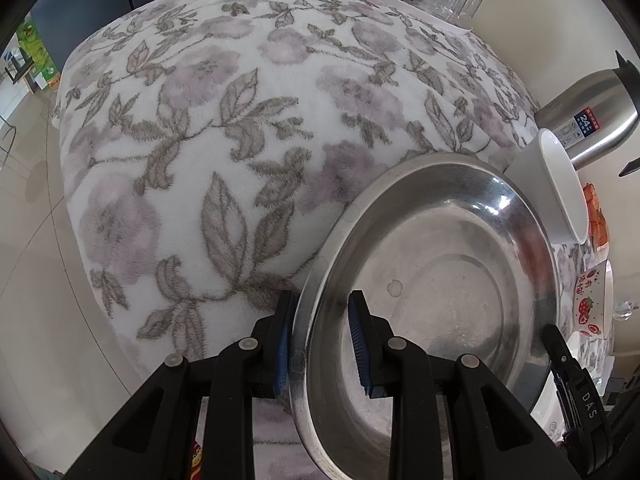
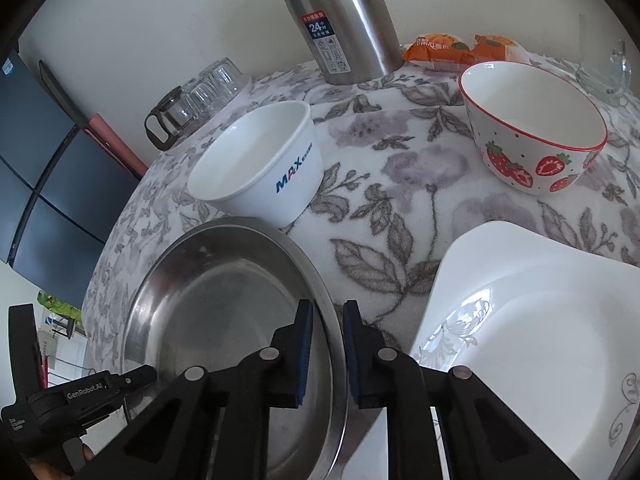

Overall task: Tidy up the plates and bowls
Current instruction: 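Close the left gripper on the basin rim while the right gripper closes on it, then lift the steel basin with both grippers and carry it over the white square plate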

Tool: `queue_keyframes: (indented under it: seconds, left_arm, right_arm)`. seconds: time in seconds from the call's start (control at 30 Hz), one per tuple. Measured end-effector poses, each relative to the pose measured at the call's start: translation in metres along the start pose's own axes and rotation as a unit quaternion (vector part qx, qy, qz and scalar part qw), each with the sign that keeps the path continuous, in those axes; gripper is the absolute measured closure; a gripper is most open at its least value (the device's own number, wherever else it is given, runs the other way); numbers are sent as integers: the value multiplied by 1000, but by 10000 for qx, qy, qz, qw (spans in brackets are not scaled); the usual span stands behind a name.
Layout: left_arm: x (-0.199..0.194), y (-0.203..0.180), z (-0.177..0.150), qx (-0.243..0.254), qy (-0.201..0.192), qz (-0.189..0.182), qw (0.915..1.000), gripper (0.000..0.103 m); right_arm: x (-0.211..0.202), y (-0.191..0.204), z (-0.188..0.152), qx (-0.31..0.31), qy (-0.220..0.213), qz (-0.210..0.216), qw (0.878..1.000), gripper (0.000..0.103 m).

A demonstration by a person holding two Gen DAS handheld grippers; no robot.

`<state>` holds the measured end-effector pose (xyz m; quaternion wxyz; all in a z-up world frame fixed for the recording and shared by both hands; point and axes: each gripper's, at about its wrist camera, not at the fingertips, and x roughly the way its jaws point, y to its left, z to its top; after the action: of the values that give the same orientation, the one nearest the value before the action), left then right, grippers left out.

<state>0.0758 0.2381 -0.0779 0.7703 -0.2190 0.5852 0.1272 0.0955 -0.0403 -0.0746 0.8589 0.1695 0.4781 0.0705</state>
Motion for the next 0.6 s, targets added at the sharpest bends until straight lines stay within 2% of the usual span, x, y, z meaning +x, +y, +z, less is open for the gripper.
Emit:
queue_keyframes:
  seconds: [0.23, 0.33, 0.6]
  left_arm:
    - [-1, 2, 0, 0, -79, 8, 10000, 76]
    - [-7, 6, 1, -48, -189, -20, 9998, 78]
    - [-26, 5, -3, 14, -488, -107, 9988, 79]
  right_arm:
    - [-6, 2, -6, -110, 84, -74, 9999, 90]
    - [-14, 2, -9, -117, 58, -26, 9999, 90]
    - [-38, 5, -13, -248, -56, -10, 9997, 90]
